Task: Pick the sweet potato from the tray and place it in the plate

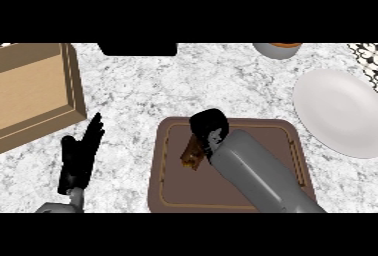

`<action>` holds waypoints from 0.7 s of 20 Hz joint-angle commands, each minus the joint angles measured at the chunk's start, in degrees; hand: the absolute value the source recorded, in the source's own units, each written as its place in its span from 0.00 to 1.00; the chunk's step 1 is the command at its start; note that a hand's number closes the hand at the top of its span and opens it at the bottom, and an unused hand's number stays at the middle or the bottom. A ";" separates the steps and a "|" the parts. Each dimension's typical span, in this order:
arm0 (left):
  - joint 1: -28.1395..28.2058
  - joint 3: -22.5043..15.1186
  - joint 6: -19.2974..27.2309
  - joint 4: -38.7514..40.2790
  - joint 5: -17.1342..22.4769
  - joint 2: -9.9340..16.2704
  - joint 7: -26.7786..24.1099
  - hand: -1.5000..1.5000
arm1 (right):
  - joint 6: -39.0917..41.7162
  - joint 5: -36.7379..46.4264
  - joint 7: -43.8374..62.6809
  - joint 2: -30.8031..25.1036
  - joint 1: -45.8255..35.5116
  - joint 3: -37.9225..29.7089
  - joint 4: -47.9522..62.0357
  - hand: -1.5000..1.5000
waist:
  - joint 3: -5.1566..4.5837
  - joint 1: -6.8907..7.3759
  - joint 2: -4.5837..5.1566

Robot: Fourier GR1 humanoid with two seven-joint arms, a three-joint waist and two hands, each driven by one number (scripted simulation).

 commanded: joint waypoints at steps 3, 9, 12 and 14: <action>-4.70 4.41 -2.81 6.68 1.26 -0.05 -1.76 0.50 | 0.23 5.14 -5.28 -0.34 1.35 0.55 -1.99 1.00 | -0.06 -0.50 0.21; -0.05 1.88 -2.60 1.36 -0.95 -1.15 -0.89 0.50 | -6.46 12.40 -7.50 -0.71 -0.82 -0.15 0.03 1.00 | -0.04 -0.13 0.22; -1.24 1.95 0.35 2.85 -2.46 -2.19 -0.89 0.50 | -18.56 13.03 -8.37 -6.66 3.08 -4.88 -3.20 1.00 | 0.02 -1.16 0.30; 0.25 1.56 -0.55 0.11 -1.58 -1.91 -0.29 0.50 | -24.89 10.40 -8.03 -9.52 3.12 -13.70 -3.68 1.00 | 0.16 -1.55 0.25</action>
